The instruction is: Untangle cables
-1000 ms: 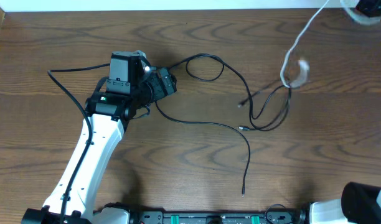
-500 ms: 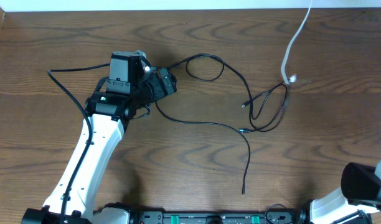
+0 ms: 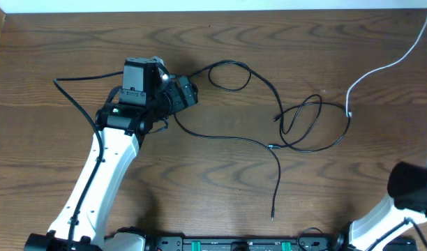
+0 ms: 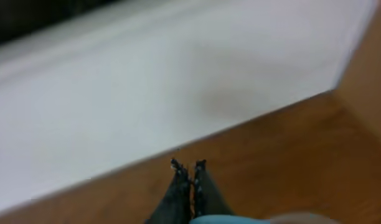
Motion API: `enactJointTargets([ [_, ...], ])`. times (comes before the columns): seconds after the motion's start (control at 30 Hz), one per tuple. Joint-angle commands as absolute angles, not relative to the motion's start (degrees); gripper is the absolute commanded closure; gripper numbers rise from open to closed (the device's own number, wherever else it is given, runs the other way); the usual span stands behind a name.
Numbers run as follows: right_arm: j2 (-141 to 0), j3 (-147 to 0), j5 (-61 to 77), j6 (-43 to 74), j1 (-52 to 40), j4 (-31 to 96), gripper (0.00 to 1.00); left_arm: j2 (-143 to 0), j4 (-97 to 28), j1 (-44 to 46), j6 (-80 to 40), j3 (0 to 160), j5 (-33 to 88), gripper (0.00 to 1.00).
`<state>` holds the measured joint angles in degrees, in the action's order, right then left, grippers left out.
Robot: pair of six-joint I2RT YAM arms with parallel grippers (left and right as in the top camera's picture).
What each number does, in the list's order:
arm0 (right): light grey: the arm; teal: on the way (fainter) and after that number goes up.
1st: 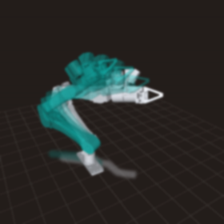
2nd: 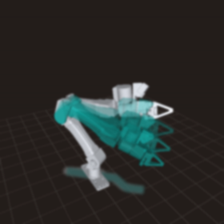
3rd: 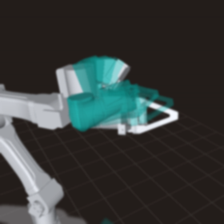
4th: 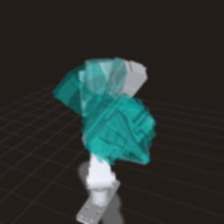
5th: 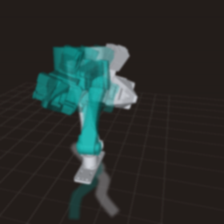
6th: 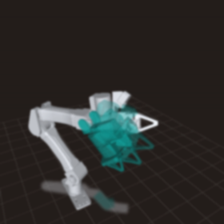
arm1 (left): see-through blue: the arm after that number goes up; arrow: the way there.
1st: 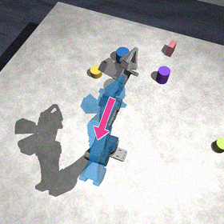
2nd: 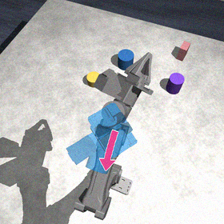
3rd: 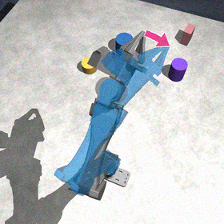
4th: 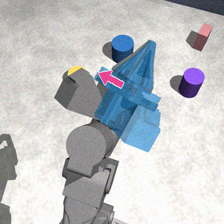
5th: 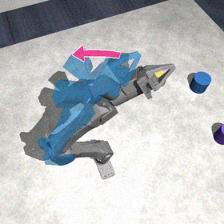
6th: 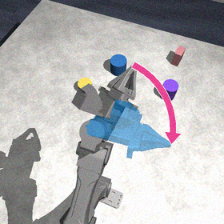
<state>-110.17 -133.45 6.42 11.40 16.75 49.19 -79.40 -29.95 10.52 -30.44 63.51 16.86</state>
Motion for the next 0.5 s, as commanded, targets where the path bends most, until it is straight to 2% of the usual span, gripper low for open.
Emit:
enactJointTargets([
  [0.0, -112.8, -133.8, 42.4, 10.1, 16.5, 46.0, 0.99, -79.5, -30.0, 10.5, -30.9, 63.9, 17.3, 0.02],
  [0.03, -113.2, -133.8, 55.0, 13.3, 16.5, 40.7, 0.99, -79.5, -30.0, 10.5, -30.9, 63.9, 17.3, 0.02],
  [0.07, -113.2, -133.8, 62.1, 17.5, 16.5, 35.4, 0.99, -79.5, -30.0, 10.5, -30.9, 63.9, 17.3, 0.02],
  [0.13, -113.2, -133.8, 73.1, 33.1, 16.5, 16.0, 0.99, -79.5, -30.0, 10.5, -30.9, 63.9, 17.3, 0.02],
  [0.23, -113.2, -133.8, 70.9, 46.7, 16.5, -3.8, 0.99, -79.5, -30.0, 10.5, -30.9, 63.9, 17.3, 0.02],
  [0.33, -113.2, -133.8, 62.1, 43.4, 16.5, 1.7, 0.99, -79.5, -30.0, 10.5, -30.9, 63.9, 17.3, 0.02],
  [0.4, -113.2, -133.8, 45.7, 35.8, 16.4, 18.5, 0.99, -79.5, -30.0, 10.5, -30.9, 63.9, 17.3, 0.02],
  [0.47, -113.4, -133.8, 24.5, 37.4, 15.4, 36.8, 0.99, -79.5, -30.0, 10.5, -30.9, 63.9, 17.3, 0.02],
])
